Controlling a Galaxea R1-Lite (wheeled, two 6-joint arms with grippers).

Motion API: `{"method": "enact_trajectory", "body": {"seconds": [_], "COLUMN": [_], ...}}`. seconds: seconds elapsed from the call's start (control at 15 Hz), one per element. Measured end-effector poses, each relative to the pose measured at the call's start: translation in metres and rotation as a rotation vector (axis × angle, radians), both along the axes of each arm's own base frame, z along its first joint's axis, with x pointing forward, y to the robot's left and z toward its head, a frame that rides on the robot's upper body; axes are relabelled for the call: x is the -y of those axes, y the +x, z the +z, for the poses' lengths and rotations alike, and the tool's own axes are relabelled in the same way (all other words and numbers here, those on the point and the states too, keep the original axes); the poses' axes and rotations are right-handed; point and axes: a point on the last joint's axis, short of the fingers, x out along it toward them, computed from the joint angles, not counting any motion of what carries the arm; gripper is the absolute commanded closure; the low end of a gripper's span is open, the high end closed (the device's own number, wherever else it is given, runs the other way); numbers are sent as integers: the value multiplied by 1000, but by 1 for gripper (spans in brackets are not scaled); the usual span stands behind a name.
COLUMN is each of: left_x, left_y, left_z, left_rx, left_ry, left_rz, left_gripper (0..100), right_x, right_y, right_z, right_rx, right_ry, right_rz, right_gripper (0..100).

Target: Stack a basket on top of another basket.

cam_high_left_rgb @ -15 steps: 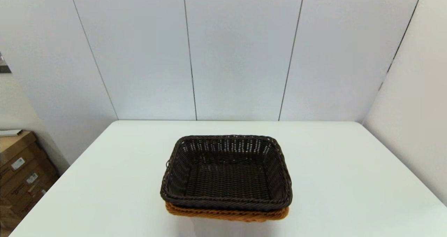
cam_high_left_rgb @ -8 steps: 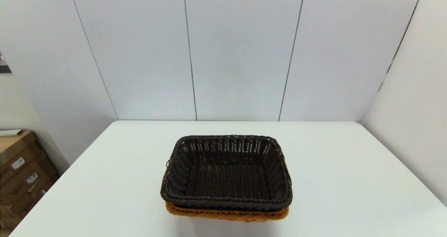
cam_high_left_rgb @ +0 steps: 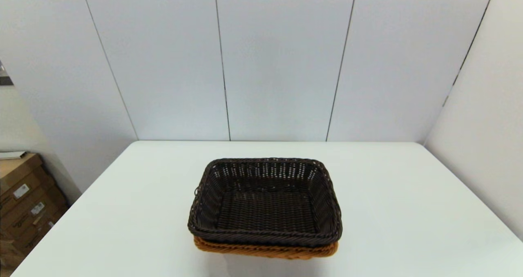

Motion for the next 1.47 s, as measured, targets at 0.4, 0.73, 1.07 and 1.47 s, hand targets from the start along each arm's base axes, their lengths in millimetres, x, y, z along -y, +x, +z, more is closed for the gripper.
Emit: {"method": "enact_trajectory", "body": {"seconds": [0.4,0.73,1.07,1.47], "left_x": [0,0,0,0], "left_y": [0,0,0,0], "left_z": [0,0,0,0], "left_rx": [0,0,1,0], "left_ry": [0,0,0,0], "left_rz": [1,1,0,1], "left_gripper": [0,0,0,0], "right_x": [5,10,10,9], "right_y": [-12,15,31,41], "right_z": [-29,-69,-72,-80], "right_rx": [43,275,477,607], "right_ry": [-80,-428,-633,-649], "right_rz": [33,-23,-24,8], "right_gripper": [0,0,0,0]}}
